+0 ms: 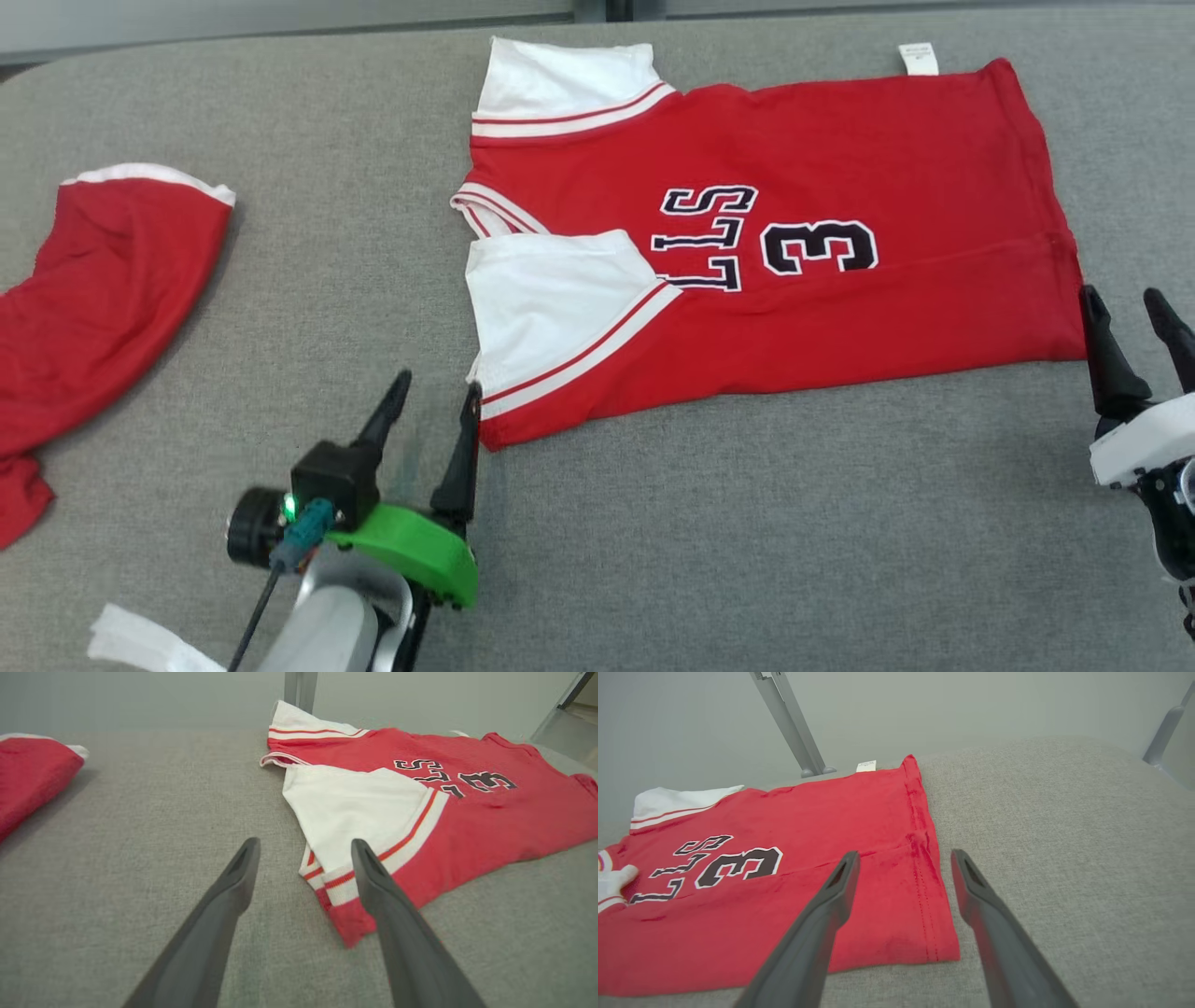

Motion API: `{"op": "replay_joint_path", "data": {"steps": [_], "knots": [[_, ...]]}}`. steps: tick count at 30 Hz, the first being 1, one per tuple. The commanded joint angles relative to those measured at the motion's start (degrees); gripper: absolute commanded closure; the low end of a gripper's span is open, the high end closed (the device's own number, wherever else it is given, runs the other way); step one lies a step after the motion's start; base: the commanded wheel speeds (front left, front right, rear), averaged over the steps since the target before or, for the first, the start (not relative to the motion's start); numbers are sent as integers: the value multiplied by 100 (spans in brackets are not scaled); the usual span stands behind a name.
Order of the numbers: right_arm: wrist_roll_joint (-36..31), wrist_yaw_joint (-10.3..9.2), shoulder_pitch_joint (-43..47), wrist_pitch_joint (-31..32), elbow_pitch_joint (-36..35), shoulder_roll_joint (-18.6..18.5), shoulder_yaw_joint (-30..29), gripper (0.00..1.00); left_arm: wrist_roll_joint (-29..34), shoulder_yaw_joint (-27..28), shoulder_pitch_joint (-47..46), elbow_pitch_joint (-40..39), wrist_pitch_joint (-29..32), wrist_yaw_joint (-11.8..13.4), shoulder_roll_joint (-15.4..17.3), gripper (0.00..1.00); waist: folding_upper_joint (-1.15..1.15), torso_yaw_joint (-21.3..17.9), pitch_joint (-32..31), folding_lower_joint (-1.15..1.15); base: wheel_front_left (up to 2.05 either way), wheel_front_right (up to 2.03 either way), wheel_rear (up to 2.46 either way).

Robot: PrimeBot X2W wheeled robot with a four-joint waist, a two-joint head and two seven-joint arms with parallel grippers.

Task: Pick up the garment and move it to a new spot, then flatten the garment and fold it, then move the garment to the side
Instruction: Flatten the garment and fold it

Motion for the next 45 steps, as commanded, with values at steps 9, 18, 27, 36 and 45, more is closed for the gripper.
{"op": "replay_joint_path", "data": {"steps": [9,18,27,36,45], "knots": [[-2,-8,429,-16,-123,163,-69,0,-748,162,627,228,476,240,-422,0,0,-189,-383,0,0,0,0],[52,-8,182,-17,-13,174,54,0,-697,43,124,964,395,456,-595,0,0,-283,-161,0,0,0,0],[-33,-9,-24,-17,469,258,122,0,-646,-276,-73,1311,387,248,-664,100,0,-243,-139,0,0,0,0],[78,-8,-478,-17,1247,289,309,0,-431,-438,-62,949,253,291,-447,100,0,-104,-84,0,0,0,0],[354,-8,-1085,161,2269,340,885,30,-384,-480,-190,683,390,345,-286,100,0,-10,96,0,0,0,0]]}}
